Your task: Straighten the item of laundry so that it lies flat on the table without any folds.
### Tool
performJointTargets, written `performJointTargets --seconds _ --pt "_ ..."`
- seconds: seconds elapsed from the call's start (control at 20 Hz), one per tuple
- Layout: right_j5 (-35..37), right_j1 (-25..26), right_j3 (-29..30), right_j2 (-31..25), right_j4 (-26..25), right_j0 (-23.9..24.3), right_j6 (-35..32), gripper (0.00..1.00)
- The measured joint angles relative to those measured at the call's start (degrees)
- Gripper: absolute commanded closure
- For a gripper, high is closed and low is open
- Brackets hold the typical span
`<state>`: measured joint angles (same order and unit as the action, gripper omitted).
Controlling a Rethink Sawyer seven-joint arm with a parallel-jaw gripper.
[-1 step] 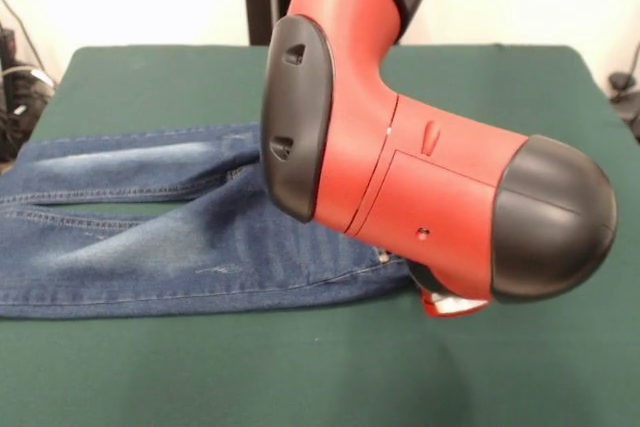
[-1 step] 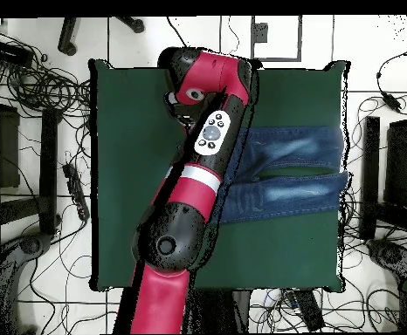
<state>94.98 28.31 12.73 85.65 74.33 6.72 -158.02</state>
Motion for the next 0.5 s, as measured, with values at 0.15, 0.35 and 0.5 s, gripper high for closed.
performJointTargets --seconds 0.15,0.35,0.5 --pt "-1.07 -0.02 0.0 0.0 1.41 -0.21 0.0 0.0" --pt "-1.66 0.06 -0.01 0.01 3.94 -0.33 0.0 0.0" --pt "-1.65 0.29 -0.04 0.23 5.62 -0.26 0.0 0.0"
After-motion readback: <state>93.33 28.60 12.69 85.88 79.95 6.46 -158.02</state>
